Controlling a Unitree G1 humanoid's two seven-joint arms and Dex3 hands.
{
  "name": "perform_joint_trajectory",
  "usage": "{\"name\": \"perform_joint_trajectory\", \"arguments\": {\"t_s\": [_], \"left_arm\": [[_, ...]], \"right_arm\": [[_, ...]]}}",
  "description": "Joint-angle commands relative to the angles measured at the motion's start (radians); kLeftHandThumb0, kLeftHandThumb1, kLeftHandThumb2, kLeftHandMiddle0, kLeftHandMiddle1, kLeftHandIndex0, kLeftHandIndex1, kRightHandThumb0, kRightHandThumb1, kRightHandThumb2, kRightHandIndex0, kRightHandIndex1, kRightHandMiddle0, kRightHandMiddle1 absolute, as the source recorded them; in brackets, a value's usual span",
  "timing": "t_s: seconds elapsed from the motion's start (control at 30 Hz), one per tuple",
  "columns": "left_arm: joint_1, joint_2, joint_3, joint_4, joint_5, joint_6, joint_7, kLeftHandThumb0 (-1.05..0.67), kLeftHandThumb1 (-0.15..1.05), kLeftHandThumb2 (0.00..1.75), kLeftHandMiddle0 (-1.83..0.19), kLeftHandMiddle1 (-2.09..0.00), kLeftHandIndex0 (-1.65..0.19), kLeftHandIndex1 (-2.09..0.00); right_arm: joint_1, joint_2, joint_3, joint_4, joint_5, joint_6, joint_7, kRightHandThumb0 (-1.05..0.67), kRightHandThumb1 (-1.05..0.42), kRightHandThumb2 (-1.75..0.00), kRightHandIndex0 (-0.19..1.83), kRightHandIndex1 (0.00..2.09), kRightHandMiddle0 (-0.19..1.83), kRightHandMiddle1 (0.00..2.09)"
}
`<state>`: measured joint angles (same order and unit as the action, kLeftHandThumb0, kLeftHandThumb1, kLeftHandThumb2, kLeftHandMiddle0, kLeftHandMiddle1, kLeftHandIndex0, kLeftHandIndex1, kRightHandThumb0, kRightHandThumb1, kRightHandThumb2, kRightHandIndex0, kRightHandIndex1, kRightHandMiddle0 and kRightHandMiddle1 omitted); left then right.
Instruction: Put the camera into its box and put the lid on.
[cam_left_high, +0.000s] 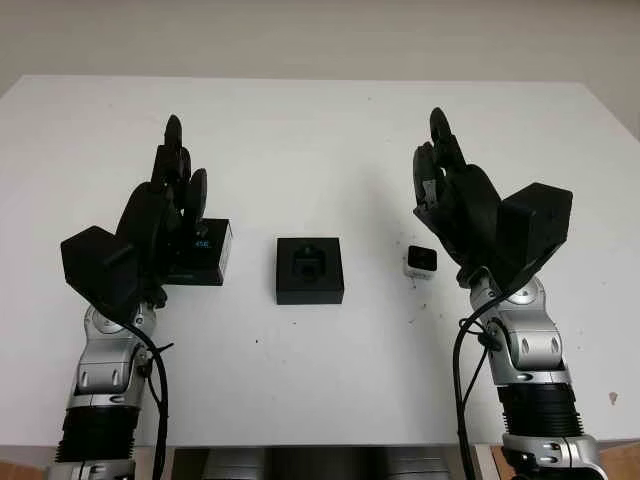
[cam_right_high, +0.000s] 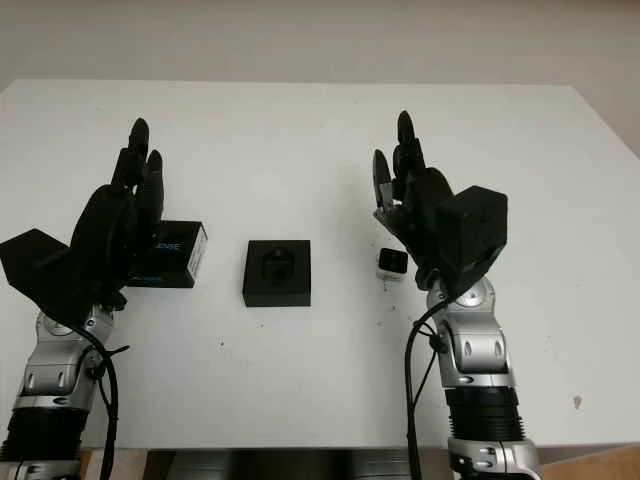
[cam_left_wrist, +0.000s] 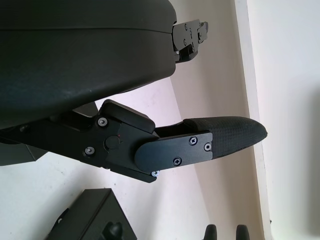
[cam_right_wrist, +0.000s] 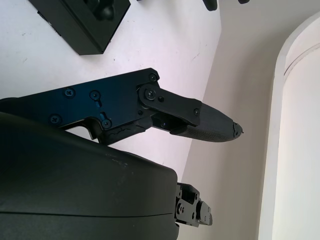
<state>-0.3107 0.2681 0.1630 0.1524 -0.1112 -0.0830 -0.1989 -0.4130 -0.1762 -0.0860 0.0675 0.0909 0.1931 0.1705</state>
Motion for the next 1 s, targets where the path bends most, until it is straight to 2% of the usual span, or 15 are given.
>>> {"name": "perform_joint_trajectory", "arguments": {"t_s": [0.0,0.3,0.37,0.4,0.47,0.5,0.63,0.7,0.8,0.97], "left_arm": [[0.012,-0.003,-0.003,-0.012,-0.001,-0.002,-0.002,-0.85,1.05,0.62,0.19,0.0,0.19,0.0],[-0.01,-0.004,-0.011,0.022,-0.001,-0.024,-0.018,-0.81,1.05,0.64,0.19,0.0,0.19,0.0],[-0.009,-0.002,-0.013,0.029,0.006,-0.033,-0.015,-0.81,1.05,0.65,0.19,0.0,0.19,0.0],[-0.008,-0.002,-0.013,0.03,0.01,-0.036,-0.011,-0.82,1.05,0.65,0.19,0.0,0.19,0.0],[-0.005,-0.002,-0.01,0.029,0.007,-0.034,-0.01,-0.82,1.05,0.65,0.19,0.0,0.19,0.0],[-0.002,-0.002,-0.009,0.026,0.004,-0.035,-0.013,-0.83,1.05,0.64,0.19,0.0,0.19,0.0],[0.004,-0.005,-0.004,0.017,-0.002,-0.032,-0.006,-0.83,1.05,0.63,0.19,0.0,0.19,0.0],[0.008,-0.006,-0.004,0.012,0.001,-0.034,-0.002,-0.83,1.05,0.63,0.19,0.0,0.19,0.0],[0.011,-0.009,-0.004,0.008,-0.008,-0.035,-0.007,-0.82,1.05,0.62,0.19,0.0,0.19,0.0],[0.012,-0.013,-0.01,0.003,0.0,-0.029,-0.003,-0.82,1.05,0.63,0.19,0.0,0.19,0.0]], "right_arm": [[0.002,-0.01,-0.002,-0.017,-0.002,0.003,-0.002,-0.71,-1.05,-0.67,-0.19,0.0,-0.19,0.0],[0.007,-0.042,0.002,-0.032,-0.007,0.033,0.031,-0.71,-1.05,-0.7,-0.19,0.0,-0.19,0.0],[0.008,-0.046,-0.008,-0.039,-0.005,0.033,0.027,-0.7,-1.05,-0.63,-0.19,0.0,-0.19,0.0],[0.007,-0.05,-0.01,-0.044,-0.01,0.037,0.022,-0.72,-1.05,-0.5,-0.16,0.02,-0.14,0.03],[0.003,-0.061,-0.014,-0.059,-0.025,0.042,0.007,-0.73,-1.05,-0.39,-0.11,0.05,-0.09,0.05],[0.002,-0.076,-0.011,-0.068,-0.042,0.04,0.003,-0.72,-1.05,-0.29,-0.05,0.08,-0.04,0.08],[-0.004,-0.17,0.013,-0.11,-0.13,0.039,0.031,-0.69,-1.01,-0.09,0.14,0.17,0.1,0.16],[-0.003,-0.23,0.026,-0.13,-0.174,0.024,0.068,-0.62,-0.95,-0.05,0.2,0.2,0.15,0.19],[-0.003,-0.333,0.064,-0.154,-0.286,-0.017,0.103,-0.63,-0.88,-0.03,0.26,0.23,0.23,0.26],[-0.007,-0.42,0.097,-0.183,-0.367,-0.018,0.175,-0.58,-0.81,-0.03,0.23,0.19,0.26,0.27]]}}
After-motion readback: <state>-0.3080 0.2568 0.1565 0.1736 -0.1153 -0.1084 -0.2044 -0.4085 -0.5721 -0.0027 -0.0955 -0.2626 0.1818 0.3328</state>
